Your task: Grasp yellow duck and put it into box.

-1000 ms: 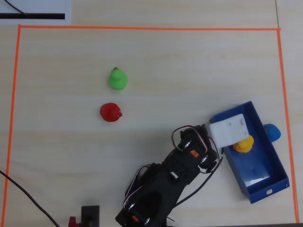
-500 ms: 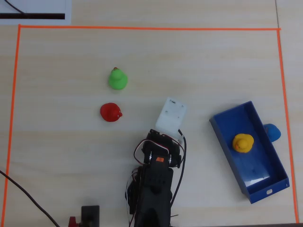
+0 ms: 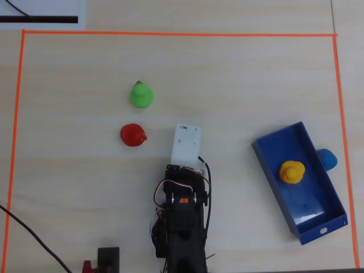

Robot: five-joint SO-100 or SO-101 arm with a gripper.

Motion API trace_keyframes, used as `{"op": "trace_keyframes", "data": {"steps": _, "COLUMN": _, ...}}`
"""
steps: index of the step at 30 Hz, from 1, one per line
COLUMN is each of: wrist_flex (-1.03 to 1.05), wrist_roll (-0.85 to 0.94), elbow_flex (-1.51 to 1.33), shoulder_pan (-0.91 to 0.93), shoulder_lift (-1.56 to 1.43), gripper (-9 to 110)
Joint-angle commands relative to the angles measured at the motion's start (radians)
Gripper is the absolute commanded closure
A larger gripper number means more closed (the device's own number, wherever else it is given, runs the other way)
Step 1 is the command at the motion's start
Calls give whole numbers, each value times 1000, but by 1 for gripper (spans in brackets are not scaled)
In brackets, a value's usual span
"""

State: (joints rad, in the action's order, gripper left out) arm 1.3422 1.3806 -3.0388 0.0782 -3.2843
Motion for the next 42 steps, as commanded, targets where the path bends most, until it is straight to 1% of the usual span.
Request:
{"op": "trace_keyframes", "data": {"steps": 1, "wrist_flex": -2, "wrist_roll": 6, "elbow_flex": -37, "shoulder_pan": -3, "shoulder_lift": -21, "gripper": 101}}
{"op": "trace_keyframes", "data": {"steps": 42, "wrist_flex": -14, "wrist_roll": -5, "elbow_flex": -58, "shoulder_pan": -14, "shoulder_lift": -26, "gripper": 101}}
